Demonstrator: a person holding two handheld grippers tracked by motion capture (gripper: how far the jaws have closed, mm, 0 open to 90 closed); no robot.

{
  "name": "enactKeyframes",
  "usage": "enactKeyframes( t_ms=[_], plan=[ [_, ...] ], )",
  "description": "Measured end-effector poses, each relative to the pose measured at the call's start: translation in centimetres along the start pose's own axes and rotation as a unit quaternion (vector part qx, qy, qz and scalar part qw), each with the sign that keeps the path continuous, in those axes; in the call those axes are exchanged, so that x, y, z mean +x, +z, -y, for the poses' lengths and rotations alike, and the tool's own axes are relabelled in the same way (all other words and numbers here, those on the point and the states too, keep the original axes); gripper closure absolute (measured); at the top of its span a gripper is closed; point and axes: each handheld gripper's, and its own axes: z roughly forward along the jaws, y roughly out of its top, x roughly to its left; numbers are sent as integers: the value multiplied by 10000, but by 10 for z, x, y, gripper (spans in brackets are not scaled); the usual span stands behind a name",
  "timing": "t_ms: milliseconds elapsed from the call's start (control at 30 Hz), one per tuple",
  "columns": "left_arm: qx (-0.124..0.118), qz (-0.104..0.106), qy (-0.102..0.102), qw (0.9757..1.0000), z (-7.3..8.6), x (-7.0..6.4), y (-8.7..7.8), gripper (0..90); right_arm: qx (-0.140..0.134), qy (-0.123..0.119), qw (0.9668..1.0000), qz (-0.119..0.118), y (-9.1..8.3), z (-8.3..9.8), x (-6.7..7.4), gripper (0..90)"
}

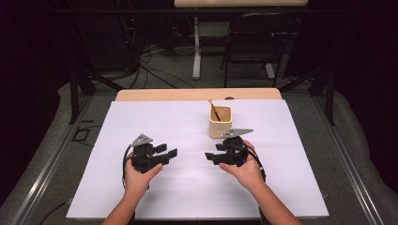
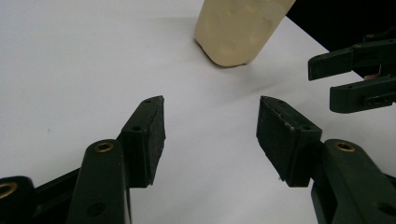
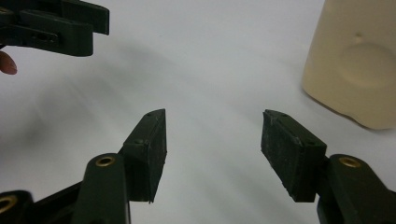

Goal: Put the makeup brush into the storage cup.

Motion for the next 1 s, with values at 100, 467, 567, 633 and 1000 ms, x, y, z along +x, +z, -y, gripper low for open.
enactKeyframes(
  t_ms=[100, 467, 567, 633, 1000],
  plan=[
    [29, 11, -7, 10000, 1, 0, 0, 423, -44, -47, 10000, -11, 0, 1, 1, 403],
    [29, -32, -4, 10000, 1, 1, 1, 423, -90, -142, 9998, -126, 4, 11, 10, 406],
    [26, -29, 1, 10000, 1, 1, 1, 423, -36, -191, 9997, -132, 5, 14, 12, 406],
    [32, -38, 0, 10000, 1, 1, 1, 422, -45, -179, 9997, -131, 5, 15, 13, 406],
    [4, -26, -6, 10000, 1, 1, 0, 423, -116, -224, 9996, -159, 6, 20, 18, 406]
  ],
)
